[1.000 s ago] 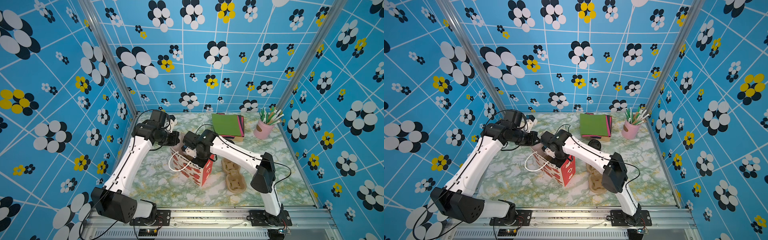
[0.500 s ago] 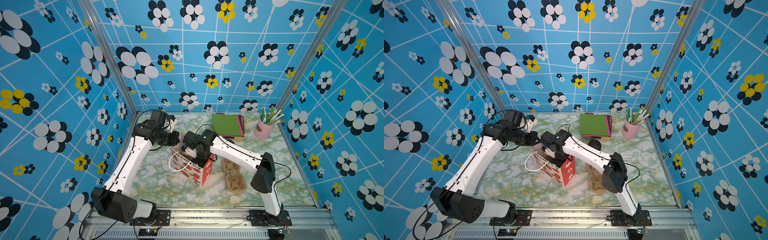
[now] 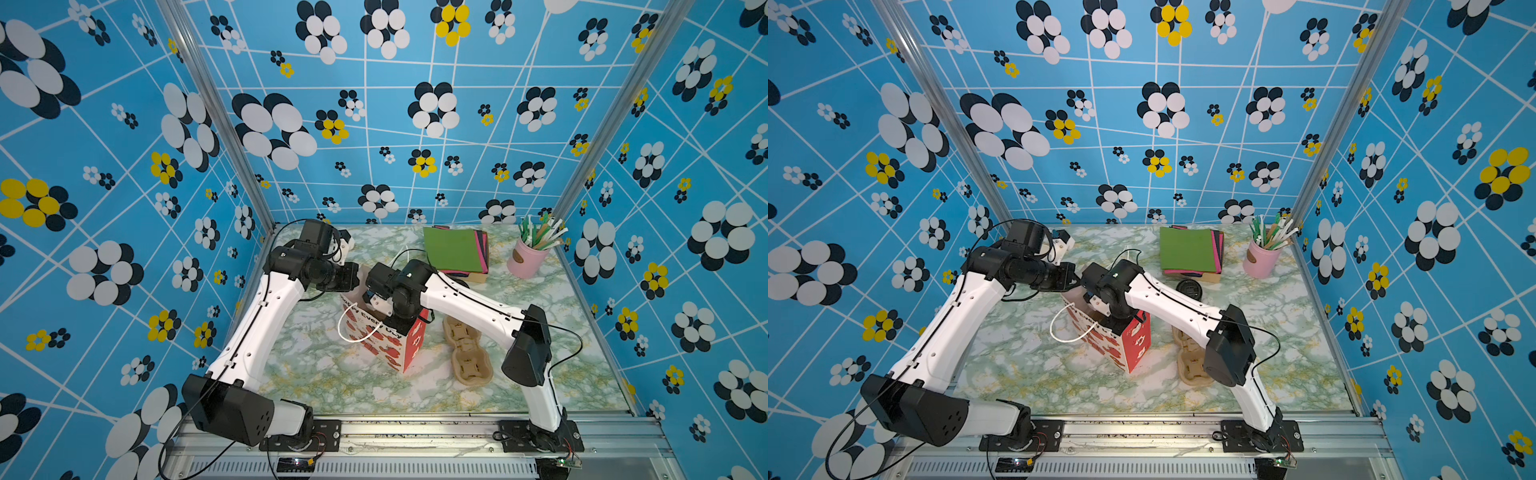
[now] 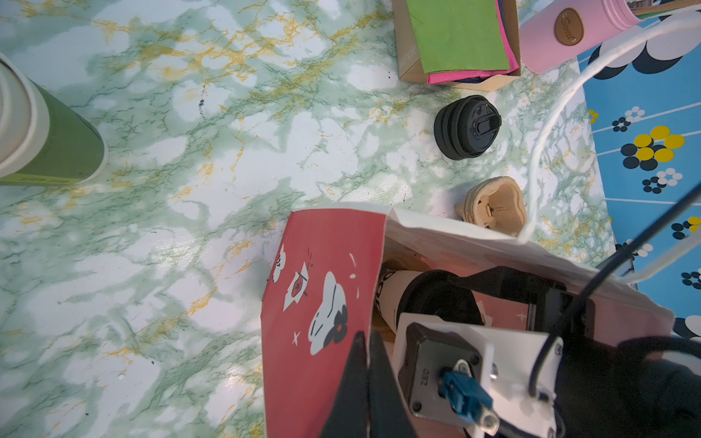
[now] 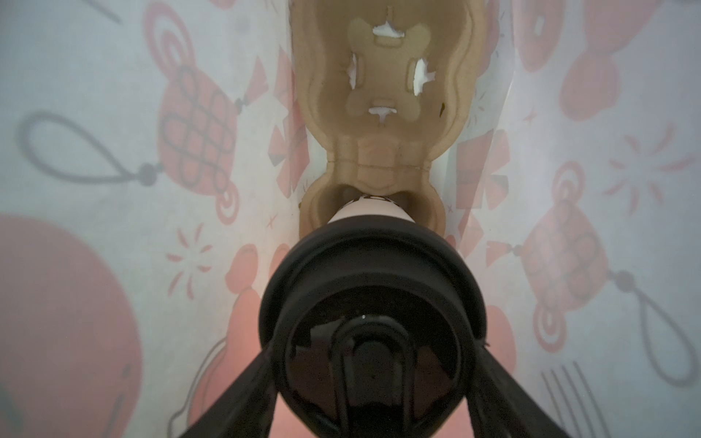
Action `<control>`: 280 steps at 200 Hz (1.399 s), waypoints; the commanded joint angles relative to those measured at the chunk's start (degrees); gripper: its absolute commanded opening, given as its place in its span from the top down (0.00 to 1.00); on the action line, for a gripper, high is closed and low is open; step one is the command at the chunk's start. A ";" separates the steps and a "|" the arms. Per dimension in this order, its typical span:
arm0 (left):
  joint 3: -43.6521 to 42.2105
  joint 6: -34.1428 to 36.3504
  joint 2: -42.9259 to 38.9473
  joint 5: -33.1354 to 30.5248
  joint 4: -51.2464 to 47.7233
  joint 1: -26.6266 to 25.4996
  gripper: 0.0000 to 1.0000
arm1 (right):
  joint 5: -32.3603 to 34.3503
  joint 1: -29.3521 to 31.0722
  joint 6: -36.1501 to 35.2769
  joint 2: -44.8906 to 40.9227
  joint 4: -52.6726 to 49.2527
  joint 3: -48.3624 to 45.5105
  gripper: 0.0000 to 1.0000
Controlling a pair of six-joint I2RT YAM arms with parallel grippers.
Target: Pack the takeout coffee
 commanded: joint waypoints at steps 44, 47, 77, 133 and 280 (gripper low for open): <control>0.12 1.12 -0.16 -0.91 -1.09 -0.23 1.00 | -2.18 -0.43 -2.96 -2.61 1.47 -4.25 0.27; 0.14 1.12 -0.17 -0.93 -1.11 -0.30 1.00 | -2.23 -0.44 -3.06 -2.79 1.68 -4.44 0.27; 0.07 1.15 -0.16 -0.95 -1.17 -0.26 1.00 | -3.02 -0.79 -4.73 -4.33 3.32 -6.41 0.27; 0.05 1.21 -0.25 -1.04 -1.17 -0.30 1.00 | -3.71 -1.19 -6.48 -4.99 3.77 -7.44 0.27; -0.09 1.38 -0.24 -1.12 -1.28 -0.30 1.00 | -2.98 -1.55 -10.08 -4.62 2.48 -6.59 0.27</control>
